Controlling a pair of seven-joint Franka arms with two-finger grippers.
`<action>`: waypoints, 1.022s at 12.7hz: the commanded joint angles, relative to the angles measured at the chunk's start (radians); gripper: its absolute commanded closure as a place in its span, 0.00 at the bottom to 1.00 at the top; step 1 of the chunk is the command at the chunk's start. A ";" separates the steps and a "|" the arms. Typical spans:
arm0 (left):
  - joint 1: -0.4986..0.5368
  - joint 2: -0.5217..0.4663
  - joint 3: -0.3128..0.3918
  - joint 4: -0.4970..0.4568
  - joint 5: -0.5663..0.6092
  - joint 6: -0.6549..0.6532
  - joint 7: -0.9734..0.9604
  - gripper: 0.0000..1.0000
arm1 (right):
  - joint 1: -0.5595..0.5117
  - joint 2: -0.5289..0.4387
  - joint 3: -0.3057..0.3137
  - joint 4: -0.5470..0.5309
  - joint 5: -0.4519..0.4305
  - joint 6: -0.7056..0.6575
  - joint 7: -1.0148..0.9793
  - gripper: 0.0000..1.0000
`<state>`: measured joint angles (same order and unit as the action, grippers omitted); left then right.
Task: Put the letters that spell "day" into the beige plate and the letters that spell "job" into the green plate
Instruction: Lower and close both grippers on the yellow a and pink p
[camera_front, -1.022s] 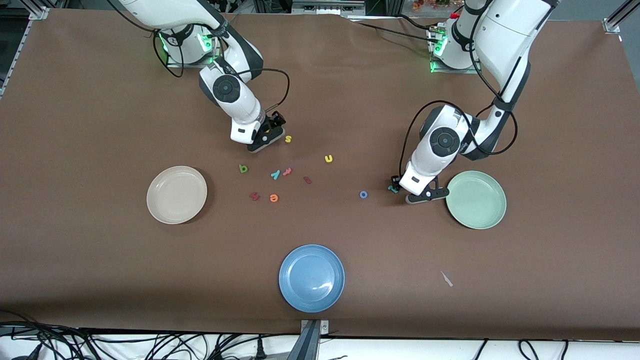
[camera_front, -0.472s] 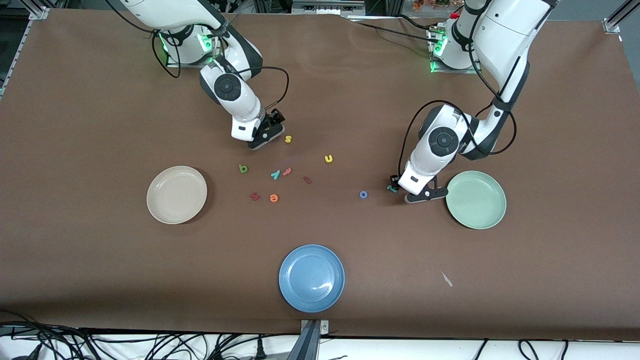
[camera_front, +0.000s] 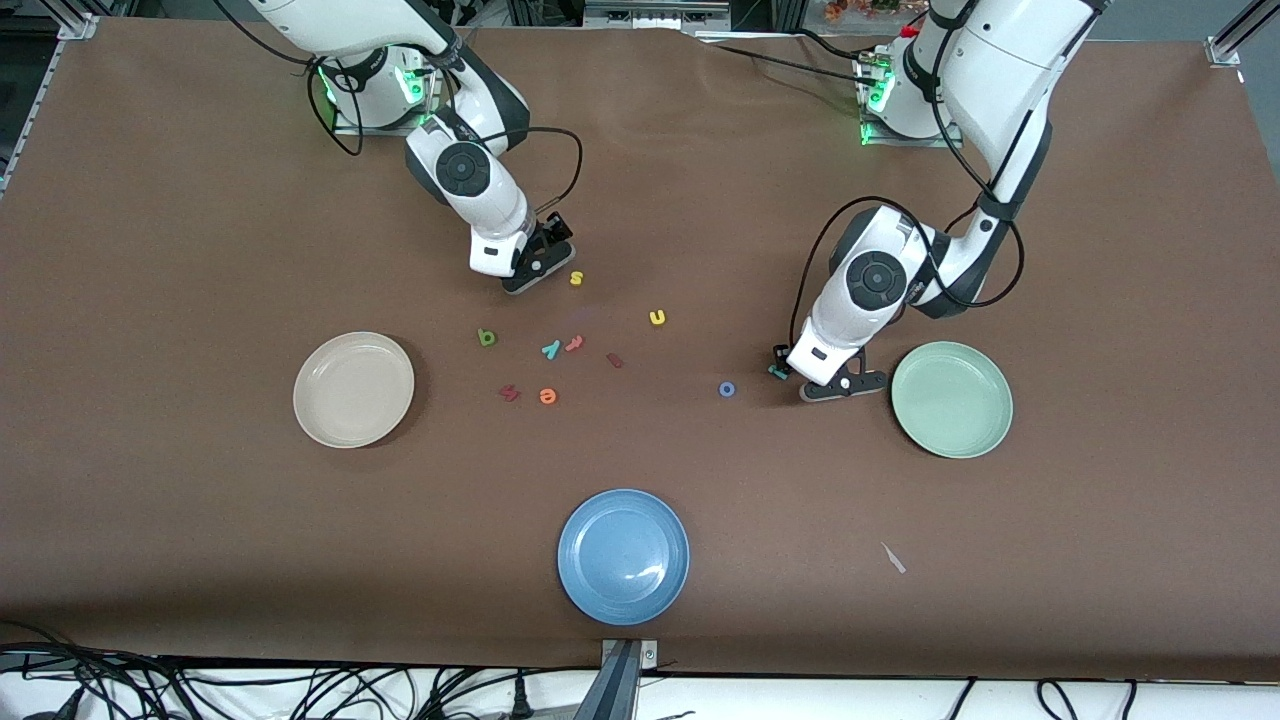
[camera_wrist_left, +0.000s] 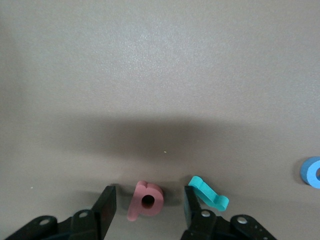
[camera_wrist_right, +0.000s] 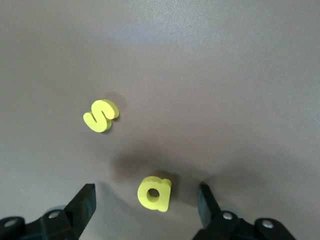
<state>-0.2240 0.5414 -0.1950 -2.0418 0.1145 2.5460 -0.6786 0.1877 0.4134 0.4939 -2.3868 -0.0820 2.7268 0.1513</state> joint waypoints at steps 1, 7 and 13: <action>-0.008 -0.003 0.005 0.002 0.028 -0.016 -0.009 0.46 | 0.009 -0.007 -0.005 -0.018 -0.022 0.021 0.014 0.19; -0.006 -0.001 0.005 0.002 0.028 -0.016 0.001 0.66 | 0.022 -0.007 -0.011 -0.022 -0.028 0.021 0.014 0.44; 0.021 -0.036 0.008 0.012 0.028 -0.023 0.020 1.00 | 0.024 -0.007 -0.031 -0.022 -0.054 0.021 0.014 0.69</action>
<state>-0.2194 0.5429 -0.1912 -2.0338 0.1146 2.5427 -0.6766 0.1955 0.4108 0.4805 -2.3891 -0.1106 2.7277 0.1515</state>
